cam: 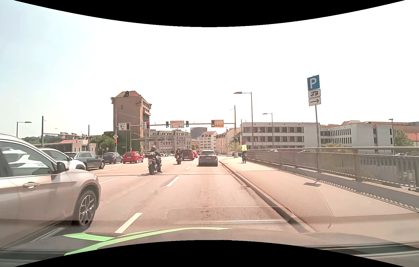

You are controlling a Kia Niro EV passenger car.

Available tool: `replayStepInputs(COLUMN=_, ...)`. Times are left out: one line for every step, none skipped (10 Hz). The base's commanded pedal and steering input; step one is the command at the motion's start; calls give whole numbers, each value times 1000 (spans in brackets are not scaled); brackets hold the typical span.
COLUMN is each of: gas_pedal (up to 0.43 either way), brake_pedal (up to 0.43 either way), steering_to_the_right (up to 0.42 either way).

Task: Follow the waypoints while adhering to traffic rules and regulations

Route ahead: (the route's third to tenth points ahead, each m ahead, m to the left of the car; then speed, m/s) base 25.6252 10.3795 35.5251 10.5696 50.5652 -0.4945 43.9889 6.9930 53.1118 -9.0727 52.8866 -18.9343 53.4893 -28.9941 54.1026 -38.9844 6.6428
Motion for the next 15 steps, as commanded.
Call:
replayStepInputs(gas_pedal=0, brake_pedal=0, steering_to_the_right=0)
replayStepInputs(gas_pedal=0, brake_pedal=0, steering_to_the_right=0)
replayStepInputs(gas_pedal=0, brake_pedal=0, steering_to_the_right=0)
replayStepInputs(gas_pedal=0, brake_pedal=0, steering_to_the_right=0)
replayStepInputs(gas_pedal=0, brake_pedal=0, steering_to_the_right=-2)
replayStepInputs(gas_pedal=0, brake_pedal=0, steering_to_the_right=-3)
replayStepInputs(gas_pedal=0, brake_pedal=0, steering_to_the_right=-3)
replayStepInputs(gas_pedal=0, brake_pedal=0, steering_to_the_right=-3)
replayStepInputs(gas_pedal=0, brake_pedal=0, steering_to_the_right=-3)
replayStepInputs(gas_pedal=0, brake_pedal=0, steering_to_the_right=-3)
replayStepInputs(gas_pedal=0, brake_pedal=0, steering_to_the_right=-3)
replayStepInputs(gas_pedal=0, brake_pedal=0, steering_to_the_right=-3)
replayStepInputs(gas_pedal=0, brake_pedal=0, steering_to_the_right=-3)
replayStepInputs(gas_pedal=0, brake_pedal=0, steering_to_the_right=-3)
replayStepInputs(gas_pedal=0, brake_pedal=0, steering_to_the_right=-3)
